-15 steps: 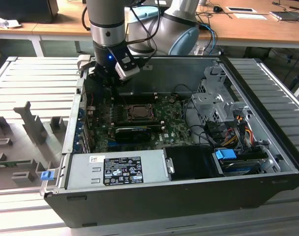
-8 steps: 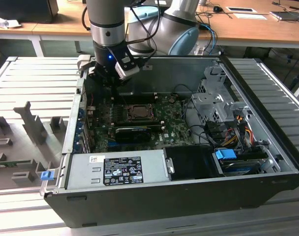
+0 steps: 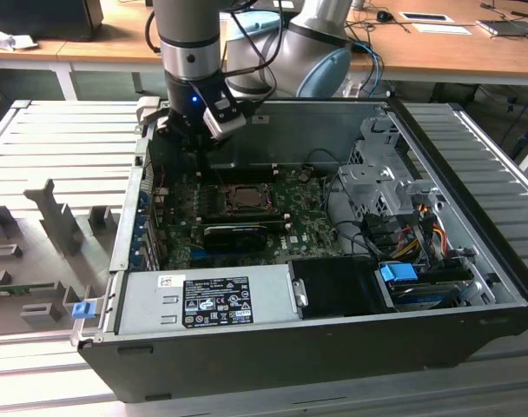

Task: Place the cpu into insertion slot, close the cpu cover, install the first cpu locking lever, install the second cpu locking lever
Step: 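Install the first cpu locking lever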

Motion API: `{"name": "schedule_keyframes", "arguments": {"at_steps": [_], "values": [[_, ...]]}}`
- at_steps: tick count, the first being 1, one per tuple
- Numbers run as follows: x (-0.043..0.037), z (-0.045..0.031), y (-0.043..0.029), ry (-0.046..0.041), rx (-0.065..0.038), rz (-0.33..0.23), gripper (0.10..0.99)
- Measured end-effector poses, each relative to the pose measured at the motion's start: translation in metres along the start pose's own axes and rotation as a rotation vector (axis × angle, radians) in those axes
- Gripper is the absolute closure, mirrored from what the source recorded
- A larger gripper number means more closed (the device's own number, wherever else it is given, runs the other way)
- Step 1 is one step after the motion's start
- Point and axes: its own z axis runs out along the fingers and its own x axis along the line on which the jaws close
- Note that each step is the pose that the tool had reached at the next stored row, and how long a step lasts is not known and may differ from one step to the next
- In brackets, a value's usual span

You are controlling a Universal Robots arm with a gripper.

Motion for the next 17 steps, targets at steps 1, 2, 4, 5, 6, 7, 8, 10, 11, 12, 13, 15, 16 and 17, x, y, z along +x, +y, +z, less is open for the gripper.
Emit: {"name": "schedule_keyframes", "arguments": {"at_steps": [1, 2, 4, 5, 6, 7, 8, 10, 11, 12, 13, 15, 16, 17], "values": [[0.0000, 0.0001, 0.0006, -0.0001, 0.000, 0.000, 0.980], [-0.0001, 0.0003, 0.0015, -0.0001, 0.000, 0.000, 0.980], [-0.0001, 0.0005, 0.0023, -0.0001, 0.000, 0.000, 0.980], [-0.0003, 0.0007, 0.0027, -0.0001, 0.000, 0.000, 0.980], [-0.0005, 0.0009, 0.0028, -0.0002, 0.000, 0.000, 0.980], [-0.0007, 0.0009, 0.0028, -0.0002, 0.000, 0.000, 0.980], [-0.0011, 0.0010, 0.0029, 0.0000, 0.000, 0.000, 0.980], [-0.0023, 0.0011, 0.0028, 0.0001, 0.000, 0.000, 0.980], [-0.0030, 0.0012, 0.0028, -0.0001, 0.000, 0.000, 0.980], [-0.0039, 0.0013, 0.0027, -0.0001, 0.000, 0.000, 0.980], [-0.0050, 0.0014, 0.0027, -0.0001, 0.000, 0.000, 0.980], [-0.0074, 0.0014, 0.0026, -0.0001, 0.000, 0.000, 0.980], [-0.0083, 0.0015, 0.0026, 0.0000, 0.000, 0.000, 0.980], [-0.0096, 0.0015, 0.0025, 0.0000, 0.000, 0.000, 0.980]]}}
